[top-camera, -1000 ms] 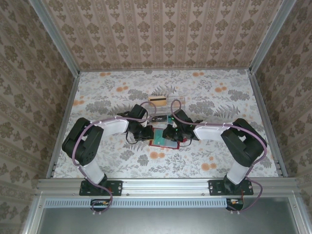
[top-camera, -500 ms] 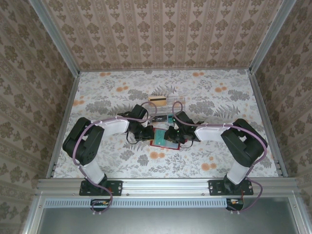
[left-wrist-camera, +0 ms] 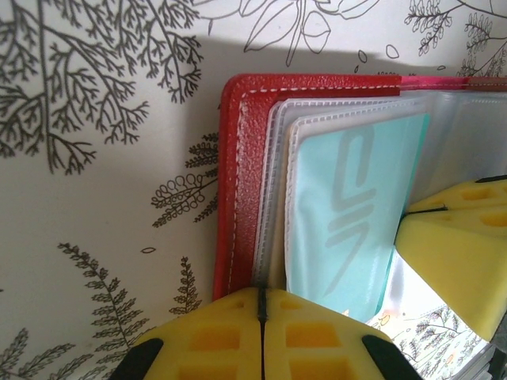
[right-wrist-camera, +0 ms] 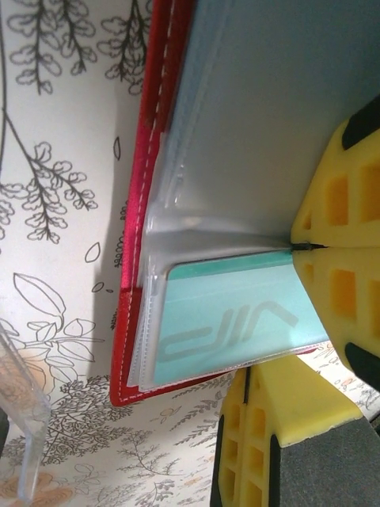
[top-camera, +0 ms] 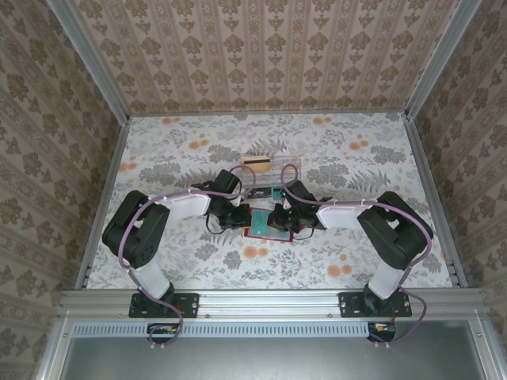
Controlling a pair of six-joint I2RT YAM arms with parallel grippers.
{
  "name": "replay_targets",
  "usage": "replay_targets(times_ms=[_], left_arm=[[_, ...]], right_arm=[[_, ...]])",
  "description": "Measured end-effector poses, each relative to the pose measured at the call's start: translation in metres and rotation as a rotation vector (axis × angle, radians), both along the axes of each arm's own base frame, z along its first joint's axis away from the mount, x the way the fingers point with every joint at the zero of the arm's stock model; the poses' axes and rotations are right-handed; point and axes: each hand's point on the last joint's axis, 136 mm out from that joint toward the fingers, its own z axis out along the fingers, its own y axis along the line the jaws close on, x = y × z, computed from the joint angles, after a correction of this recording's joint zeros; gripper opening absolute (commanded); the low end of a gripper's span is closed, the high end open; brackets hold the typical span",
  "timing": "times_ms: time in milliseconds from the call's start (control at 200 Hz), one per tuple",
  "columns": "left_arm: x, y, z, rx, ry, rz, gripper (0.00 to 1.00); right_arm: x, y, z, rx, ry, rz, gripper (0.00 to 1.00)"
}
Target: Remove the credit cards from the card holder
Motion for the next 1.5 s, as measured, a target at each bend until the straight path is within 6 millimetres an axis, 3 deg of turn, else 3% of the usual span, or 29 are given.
replay_targets(times_ms=[215,715,760,960,1250,1500], left_arm=[[0.000,0.000,0.000,0.000,0.000,-0.001,0.06],[-0.002,-0.002,-0.001,0.005,-0.001,-0.009,0.05],[-0.002,-0.002,-0.001,0.005,-0.001,-0.009,0.05],[-0.003,0.001,0.001,0.018,-0.007,-0.004,0.06],[0.009,-0.007,0.023,-0.007,-0.051,-0.002,0.06],[0.006,-0.009,0.015,0.002,-0.032,-0.012,0.06]], right_arm=[[0.000,-0.003,-0.001,0.008,-0.001,-0.008,0.00],[0.001,-0.032,0.010,0.011,-0.024,-0.052,0.00],[0.000,-0.032,0.009,0.008,-0.023,-0.049,0.06],[-0.002,-0.030,0.009,0.005,-0.031,-0.027,0.19],[-0.001,-0.012,0.023,0.027,-0.065,0.029,0.19],[-0.002,-0.008,0.015,0.016,-0.043,0.038,0.19]])
